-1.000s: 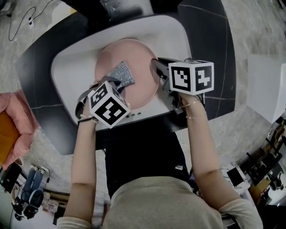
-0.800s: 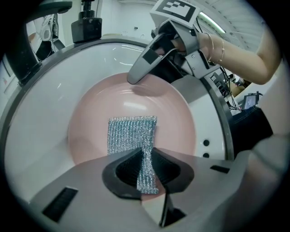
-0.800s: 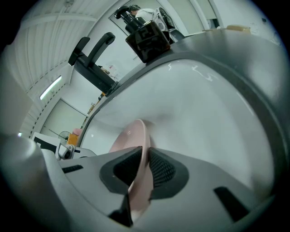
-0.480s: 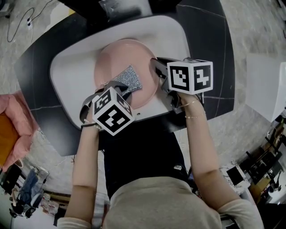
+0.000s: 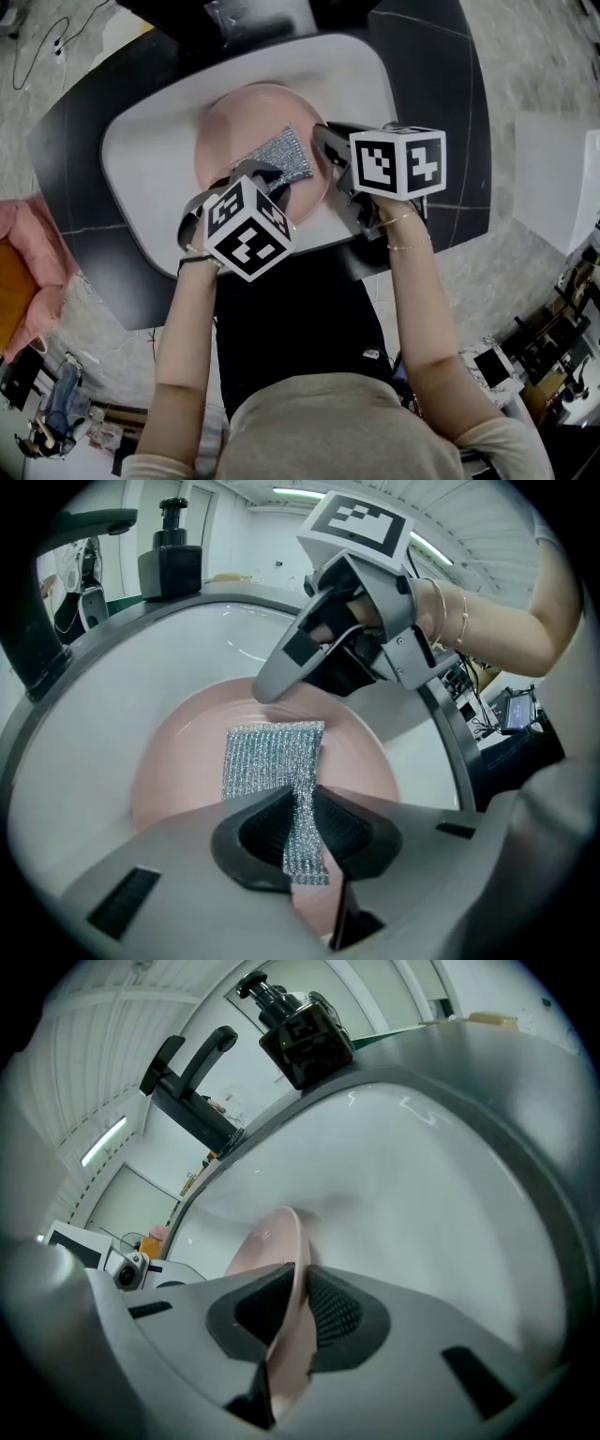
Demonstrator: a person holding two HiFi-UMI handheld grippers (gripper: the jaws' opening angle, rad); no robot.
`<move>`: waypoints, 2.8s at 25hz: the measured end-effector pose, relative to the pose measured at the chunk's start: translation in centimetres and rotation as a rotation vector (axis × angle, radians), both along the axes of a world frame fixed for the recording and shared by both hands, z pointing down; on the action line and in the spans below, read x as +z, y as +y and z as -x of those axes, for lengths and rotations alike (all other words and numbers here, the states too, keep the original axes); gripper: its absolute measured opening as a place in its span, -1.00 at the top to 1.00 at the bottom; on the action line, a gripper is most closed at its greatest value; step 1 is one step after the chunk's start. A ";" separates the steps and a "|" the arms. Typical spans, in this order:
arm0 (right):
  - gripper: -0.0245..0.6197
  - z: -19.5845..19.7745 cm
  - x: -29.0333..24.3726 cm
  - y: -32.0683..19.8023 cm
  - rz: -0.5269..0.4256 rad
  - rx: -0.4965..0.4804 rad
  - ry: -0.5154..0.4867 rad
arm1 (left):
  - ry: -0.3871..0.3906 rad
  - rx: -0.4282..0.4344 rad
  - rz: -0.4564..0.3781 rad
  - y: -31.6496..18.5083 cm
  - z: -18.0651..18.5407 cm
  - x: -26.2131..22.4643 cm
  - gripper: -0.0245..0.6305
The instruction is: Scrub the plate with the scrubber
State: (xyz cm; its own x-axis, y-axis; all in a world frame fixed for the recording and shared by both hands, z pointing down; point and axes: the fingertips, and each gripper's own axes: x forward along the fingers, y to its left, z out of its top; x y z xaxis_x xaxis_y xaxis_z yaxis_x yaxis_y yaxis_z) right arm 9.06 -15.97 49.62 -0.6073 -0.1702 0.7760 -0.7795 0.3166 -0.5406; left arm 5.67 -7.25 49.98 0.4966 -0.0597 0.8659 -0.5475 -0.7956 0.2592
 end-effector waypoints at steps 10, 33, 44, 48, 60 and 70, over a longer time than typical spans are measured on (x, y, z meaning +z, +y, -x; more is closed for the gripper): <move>0.76 -0.1 0.7 0.0 0.011 -0.010 0.011 | 0.024 -0.065 -0.028 -2.6 -0.5 0.4 0.68; 0.86 -0.4 2.7 -0.5 -0.054 -0.038 0.181 | 0.019 -0.196 -0.047 -2.6 4.2 -0.5 0.69; 0.78 -0.7 4.1 -0.5 -0.039 -0.049 0.273 | 0.257 -0.310 0.014 -0.8 5.3 -5.2 0.69; 0.61 -0.8 3.9 -0.9 -0.069 -0.044 0.312 | 0.279 -0.319 0.004 -0.5 6.2 -6.3 0.69; 0.50 -0.1 -6.5 -1.3 -0.275 0.206 0.116 | 0.452 -0.560 -0.109 -2.2 8.4 -14.1 0.69; 0.90 3.9 -21.3 0.5 -0.563 0.128 -0.249 | 0.602 -0.548 -0.236 -2.7 9.7 -22.3 0.69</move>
State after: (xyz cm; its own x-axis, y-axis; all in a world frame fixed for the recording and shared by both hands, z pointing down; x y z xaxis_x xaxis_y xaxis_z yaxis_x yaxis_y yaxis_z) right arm 5.12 -15.43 28.32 -0.7058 -0.5950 0.3845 -0.7025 0.5179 -0.4881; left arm -4.02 -9.93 27.70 0.7173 -0.5720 0.3979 -0.6932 -0.5280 0.4907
